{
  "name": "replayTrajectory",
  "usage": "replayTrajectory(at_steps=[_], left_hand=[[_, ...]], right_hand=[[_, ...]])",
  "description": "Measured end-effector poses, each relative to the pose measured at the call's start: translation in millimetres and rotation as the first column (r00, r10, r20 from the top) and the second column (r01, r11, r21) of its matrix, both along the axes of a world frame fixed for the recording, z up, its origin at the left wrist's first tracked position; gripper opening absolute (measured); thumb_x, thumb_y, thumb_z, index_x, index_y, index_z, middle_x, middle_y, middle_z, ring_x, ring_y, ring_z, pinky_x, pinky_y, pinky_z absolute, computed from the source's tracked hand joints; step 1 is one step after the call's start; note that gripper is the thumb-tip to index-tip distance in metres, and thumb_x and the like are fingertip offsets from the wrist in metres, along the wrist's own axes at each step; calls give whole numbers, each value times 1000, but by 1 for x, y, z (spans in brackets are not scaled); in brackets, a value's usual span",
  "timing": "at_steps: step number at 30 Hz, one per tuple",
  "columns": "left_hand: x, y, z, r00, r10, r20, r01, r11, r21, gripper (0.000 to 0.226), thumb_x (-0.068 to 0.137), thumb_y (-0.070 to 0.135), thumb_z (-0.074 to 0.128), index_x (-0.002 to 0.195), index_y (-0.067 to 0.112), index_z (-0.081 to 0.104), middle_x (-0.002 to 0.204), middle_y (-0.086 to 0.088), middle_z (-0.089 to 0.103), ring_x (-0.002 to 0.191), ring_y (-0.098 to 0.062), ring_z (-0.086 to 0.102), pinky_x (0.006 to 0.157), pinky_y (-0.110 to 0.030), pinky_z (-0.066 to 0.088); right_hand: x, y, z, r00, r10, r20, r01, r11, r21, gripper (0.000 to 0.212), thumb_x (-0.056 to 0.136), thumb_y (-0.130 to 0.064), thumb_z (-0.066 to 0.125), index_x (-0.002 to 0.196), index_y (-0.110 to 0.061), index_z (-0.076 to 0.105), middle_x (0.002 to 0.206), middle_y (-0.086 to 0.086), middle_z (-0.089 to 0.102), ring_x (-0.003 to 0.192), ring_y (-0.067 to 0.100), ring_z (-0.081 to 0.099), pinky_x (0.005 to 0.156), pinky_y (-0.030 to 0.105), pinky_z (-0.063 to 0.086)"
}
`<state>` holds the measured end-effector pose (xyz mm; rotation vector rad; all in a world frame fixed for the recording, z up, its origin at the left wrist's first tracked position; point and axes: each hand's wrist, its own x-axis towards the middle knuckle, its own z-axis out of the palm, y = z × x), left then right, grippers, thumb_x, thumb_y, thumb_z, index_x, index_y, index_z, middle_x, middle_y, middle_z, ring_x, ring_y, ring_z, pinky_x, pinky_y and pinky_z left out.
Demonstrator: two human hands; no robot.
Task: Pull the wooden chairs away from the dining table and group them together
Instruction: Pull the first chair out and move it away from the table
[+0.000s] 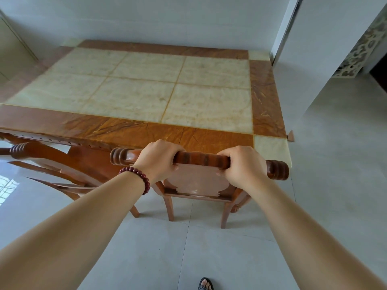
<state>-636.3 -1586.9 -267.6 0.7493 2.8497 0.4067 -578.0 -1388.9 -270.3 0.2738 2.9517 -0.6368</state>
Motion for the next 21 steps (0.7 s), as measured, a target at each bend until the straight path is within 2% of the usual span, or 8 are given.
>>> replayTrajectory(at_steps=[5, 13, 16, 21], left_hand=[[28, -7, 6, 1000, -12, -16, 12, 1000, -20, 15, 79, 16, 60, 87, 27, 67, 76, 7, 68, 74, -14, 60, 66, -27, 49], [97, -42, 14, 999, -39, -6, 39, 998, -47, 21, 75, 19, 62, 72, 38, 53, 72, 10, 63, 71, -14, 58, 67, -31, 50], [135, -60, 15, 997, -82, -15, 81, 995, -63, 21, 76, 18, 59, 68, 36, 52, 68, 11, 60, 67, -13, 56, 62, -24, 41], [196, -86, 19, 992, -120, -25, 119, 991, -64, 18, 79, 20, 60, 70, 33, 53, 64, 13, 55, 61, -9, 50, 52, -16, 29]], right_hand=[[27, -6, 8, 1000, 20, -4, -20, 1000, -6, 14, 78, -28, 69, 88, -37, 71, 77, -8, 69, 77, 20, 61, 58, 28, 41], [98, -41, 14, 1000, 6, -6, -6, 1000, 8, 24, 74, -28, 74, 95, -39, 72, 84, -10, 71, 85, 19, 63, 65, 29, 45], [137, -61, 14, 1000, -17, -1, 17, 1000, 5, 26, 73, -27, 75, 96, -39, 72, 86, -10, 72, 87, 19, 64, 69, 32, 50], [200, -90, 15, 1000, -14, -9, 14, 1000, 18, 24, 75, -29, 75, 98, -34, 73, 87, -7, 72, 84, 19, 64, 70, 29, 49]])
